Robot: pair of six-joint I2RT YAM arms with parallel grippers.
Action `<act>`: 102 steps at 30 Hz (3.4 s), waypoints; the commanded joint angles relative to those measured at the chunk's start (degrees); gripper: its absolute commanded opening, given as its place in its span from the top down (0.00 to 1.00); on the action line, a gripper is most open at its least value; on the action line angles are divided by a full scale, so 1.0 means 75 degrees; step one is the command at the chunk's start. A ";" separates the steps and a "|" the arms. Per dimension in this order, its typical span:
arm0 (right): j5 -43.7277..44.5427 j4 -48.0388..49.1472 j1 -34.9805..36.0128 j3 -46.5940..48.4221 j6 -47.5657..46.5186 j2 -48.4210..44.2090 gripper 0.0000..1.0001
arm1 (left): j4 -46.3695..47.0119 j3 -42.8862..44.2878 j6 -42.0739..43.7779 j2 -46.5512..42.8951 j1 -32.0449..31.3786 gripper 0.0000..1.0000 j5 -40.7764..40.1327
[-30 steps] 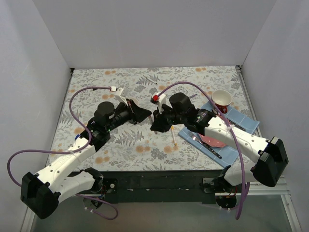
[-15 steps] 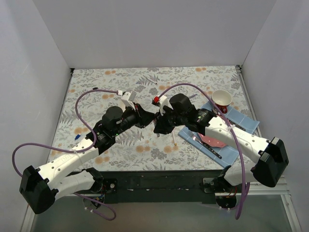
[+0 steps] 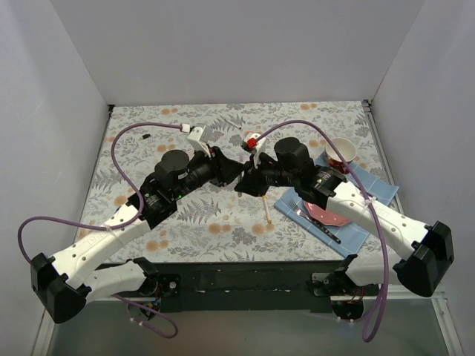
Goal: Insert the pens into the pen caps
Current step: Push the cap all the way onto the barrel until it clicks
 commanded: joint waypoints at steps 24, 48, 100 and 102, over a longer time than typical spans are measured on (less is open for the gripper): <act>0.0334 0.2572 -0.0270 -0.0097 0.0424 -0.0820 0.99 | -0.3651 0.3577 0.2115 -0.0067 -0.0003 0.33 0.1045; -0.1459 0.4108 -0.0281 -0.0870 0.2557 -0.1711 0.99 | -0.1661 0.0916 0.2373 -0.1204 -0.0003 0.45 0.1748; -0.1108 0.6944 -0.0270 -0.1936 0.3882 -0.2168 0.70 | 0.1610 -0.1077 0.0521 -0.1345 -0.0003 1.00 0.3507; -0.1120 0.7014 -0.0270 -0.1972 0.3893 -0.2180 0.69 | 0.1657 -0.1089 0.0498 -0.1345 -0.0003 1.00 0.3507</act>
